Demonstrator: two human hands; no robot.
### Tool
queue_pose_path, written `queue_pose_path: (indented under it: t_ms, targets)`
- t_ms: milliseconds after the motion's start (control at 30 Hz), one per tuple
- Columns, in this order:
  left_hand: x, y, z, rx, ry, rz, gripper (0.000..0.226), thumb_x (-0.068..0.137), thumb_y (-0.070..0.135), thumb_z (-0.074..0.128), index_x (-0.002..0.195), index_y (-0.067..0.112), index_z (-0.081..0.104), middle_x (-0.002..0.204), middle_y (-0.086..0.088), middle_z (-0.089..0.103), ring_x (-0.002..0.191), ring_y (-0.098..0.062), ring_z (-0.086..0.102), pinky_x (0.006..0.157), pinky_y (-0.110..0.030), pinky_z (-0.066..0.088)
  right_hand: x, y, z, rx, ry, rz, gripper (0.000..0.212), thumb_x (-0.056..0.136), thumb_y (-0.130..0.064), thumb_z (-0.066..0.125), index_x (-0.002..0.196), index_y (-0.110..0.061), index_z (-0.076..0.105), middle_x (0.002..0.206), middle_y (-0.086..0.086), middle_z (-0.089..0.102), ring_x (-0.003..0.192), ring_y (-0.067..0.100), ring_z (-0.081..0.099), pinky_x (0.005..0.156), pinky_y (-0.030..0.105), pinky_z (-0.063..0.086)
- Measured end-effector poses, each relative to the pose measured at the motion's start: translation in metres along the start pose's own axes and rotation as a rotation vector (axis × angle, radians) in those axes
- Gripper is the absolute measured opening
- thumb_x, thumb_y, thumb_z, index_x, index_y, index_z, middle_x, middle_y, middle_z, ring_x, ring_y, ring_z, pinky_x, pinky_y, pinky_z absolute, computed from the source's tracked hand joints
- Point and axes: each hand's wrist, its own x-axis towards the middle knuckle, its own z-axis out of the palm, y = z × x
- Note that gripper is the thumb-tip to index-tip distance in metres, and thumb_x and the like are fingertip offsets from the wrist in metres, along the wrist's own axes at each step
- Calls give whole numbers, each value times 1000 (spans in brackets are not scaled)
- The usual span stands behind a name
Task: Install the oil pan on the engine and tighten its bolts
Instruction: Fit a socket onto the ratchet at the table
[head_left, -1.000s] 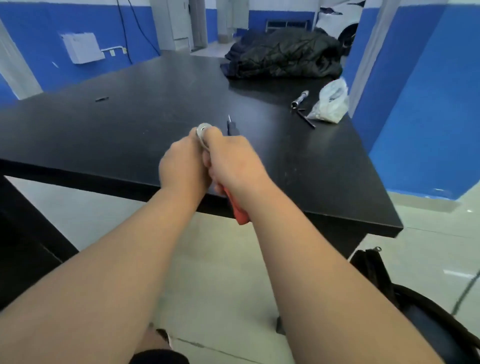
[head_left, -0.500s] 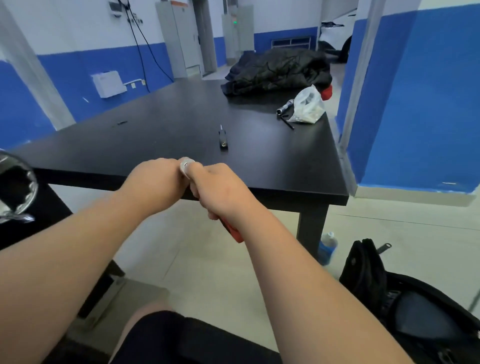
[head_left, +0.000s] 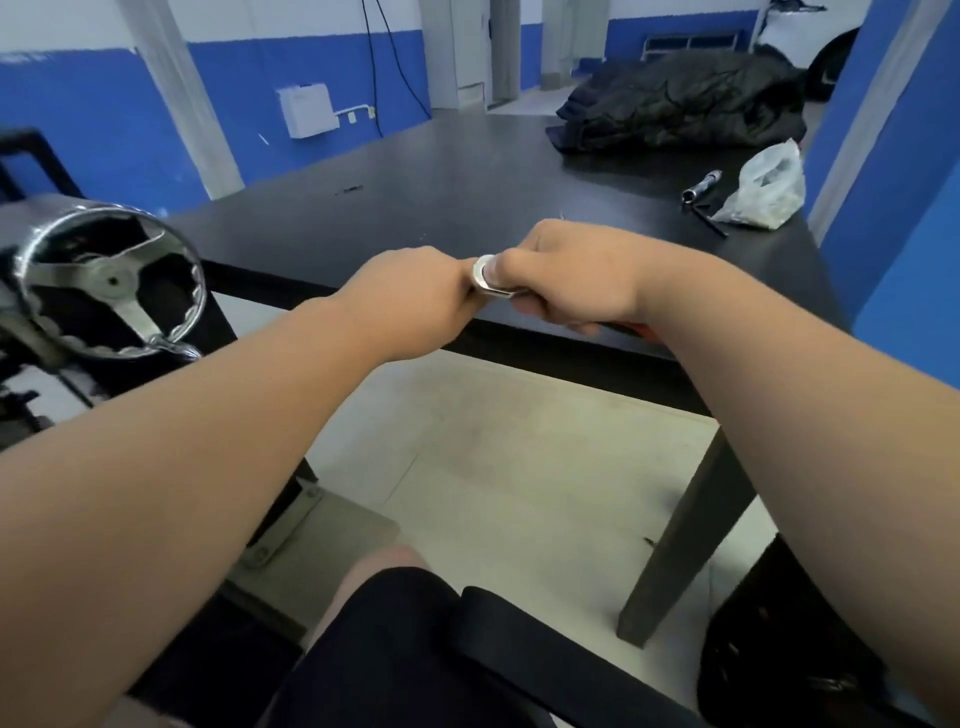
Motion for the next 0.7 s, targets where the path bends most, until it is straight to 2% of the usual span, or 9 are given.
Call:
queue_pose_path:
  t_ms: [100, 233, 367, 533, 633, 700]
  targets:
    - [-6, -10, 1, -58, 46, -10, 38, 100, 40, 29, 63, 29, 30, 57, 0, 45, 51, -18, 44, 45, -28, 25, 6, -9, -2, 44, -52, -1, 50, 89, -47, 40, 52, -14, 43, 39, 3, 36, 36, 21, 34, 50, 28, 33]
    - [-20, -29, 8, -93, 46, -75, 31, 101, 43, 29, 81, 24, 43, 59, 1, 47, 52, -14, 45, 45, -28, 25, 14, -22, 2, 110, -81, -45, 49, 92, -42, 40, 52, -13, 42, 39, 5, 31, 37, 21, 30, 43, 22, 34]
    - [-35, -35, 7, -202, 63, -93, 39, 100, 40, 33, 62, 31, 32, 54, 2, 44, 48, -15, 43, 45, -28, 23, 28, -35, 14, 27, -148, -74, 50, 92, -40, 41, 50, -14, 42, 39, 6, 32, 35, 21, 31, 39, 17, 32]
    - [-48, -42, 4, -209, 54, -115, 40, 101, 43, 30, 62, 34, 26, 57, 5, 43, 51, -13, 42, 46, -30, 27, 40, -46, 21, -60, -215, -84, 50, 83, -51, 42, 48, -16, 44, 38, 5, 35, 38, 22, 35, 51, 28, 35]
    - [-54, -43, 8, -257, 132, -152, 36, 100, 37, 32, 65, 32, 27, 57, 8, 40, 51, -12, 39, 46, -29, 24, 42, -48, 31, 27, -196, -89, 48, 79, -53, 43, 50, -16, 46, 38, 5, 35, 37, 22, 34, 46, 25, 35]
    - [-61, -44, 16, -295, 162, -188, 26, 100, 34, 33, 75, 29, 32, 57, 10, 38, 51, -14, 38, 46, -29, 25, 41, -46, 43, 77, -185, -97, 51, 81, -56, 43, 53, -15, 47, 38, 4, 37, 38, 21, 36, 42, 21, 36]
